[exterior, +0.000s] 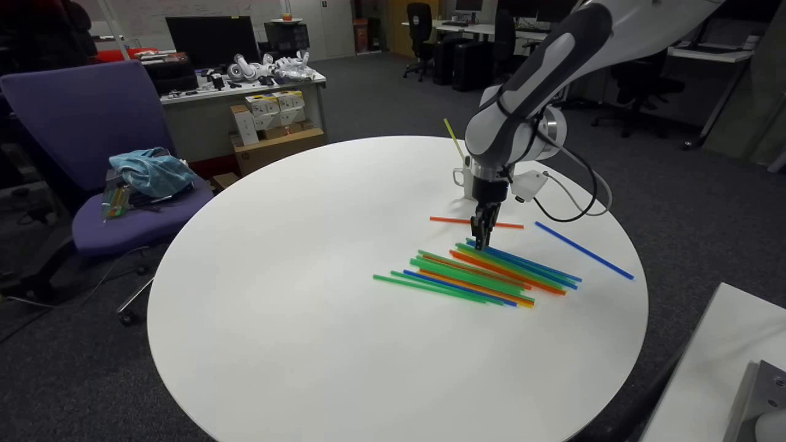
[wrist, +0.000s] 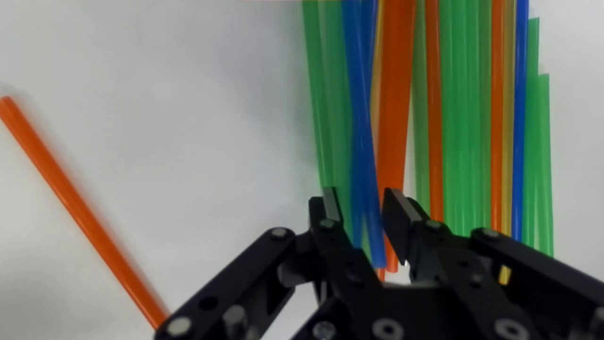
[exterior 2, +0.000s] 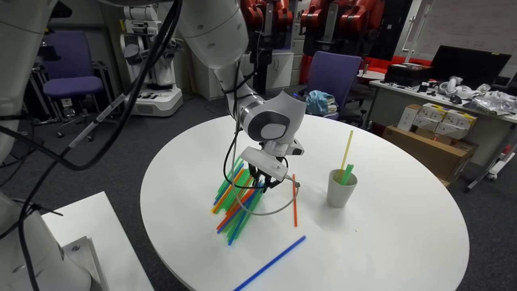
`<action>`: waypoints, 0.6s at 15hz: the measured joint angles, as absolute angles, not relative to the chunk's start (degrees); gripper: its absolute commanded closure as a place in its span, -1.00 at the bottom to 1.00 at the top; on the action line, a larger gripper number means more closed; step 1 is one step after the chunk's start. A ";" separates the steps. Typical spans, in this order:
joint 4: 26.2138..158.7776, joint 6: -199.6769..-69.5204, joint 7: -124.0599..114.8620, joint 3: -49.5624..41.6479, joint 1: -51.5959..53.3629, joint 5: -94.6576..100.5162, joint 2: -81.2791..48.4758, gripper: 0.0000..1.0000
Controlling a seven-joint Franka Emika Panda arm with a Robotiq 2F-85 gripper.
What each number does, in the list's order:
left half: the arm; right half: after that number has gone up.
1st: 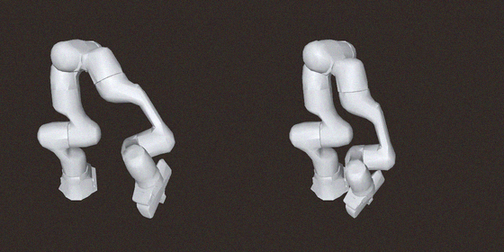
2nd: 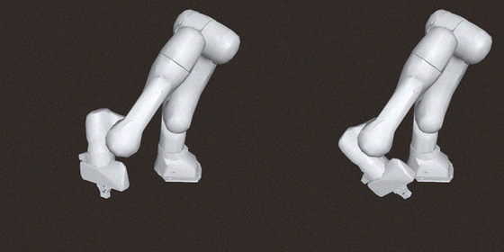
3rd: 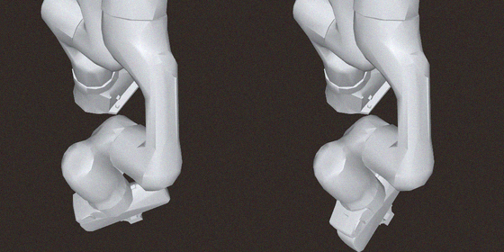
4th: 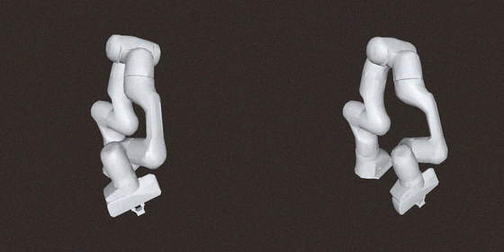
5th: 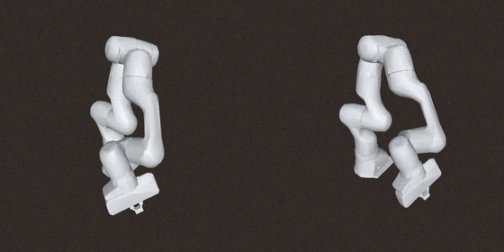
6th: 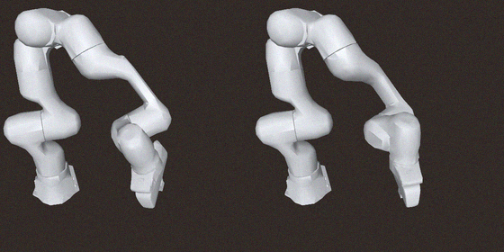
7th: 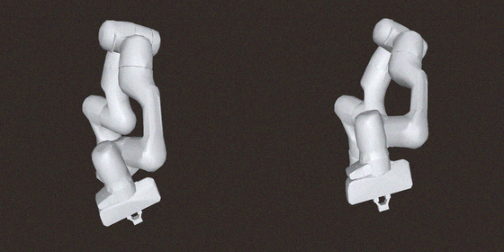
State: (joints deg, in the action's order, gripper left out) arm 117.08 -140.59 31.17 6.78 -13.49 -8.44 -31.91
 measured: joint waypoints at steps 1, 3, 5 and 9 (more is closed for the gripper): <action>117.07 -140.59 31.15 6.77 -13.52 -8.44 -32.08 0.37; 117.06 -140.59 31.10 6.77 -13.55 -8.45 -32.33 0.40; 117.05 -140.59 31.05 6.76 -13.57 -8.45 -32.39 0.42; 117.01 -140.59 30.97 6.73 -13.59 -8.49 -32.39 -0.37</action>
State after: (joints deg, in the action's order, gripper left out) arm 117.01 -140.59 30.97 6.73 -13.59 -8.49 -32.39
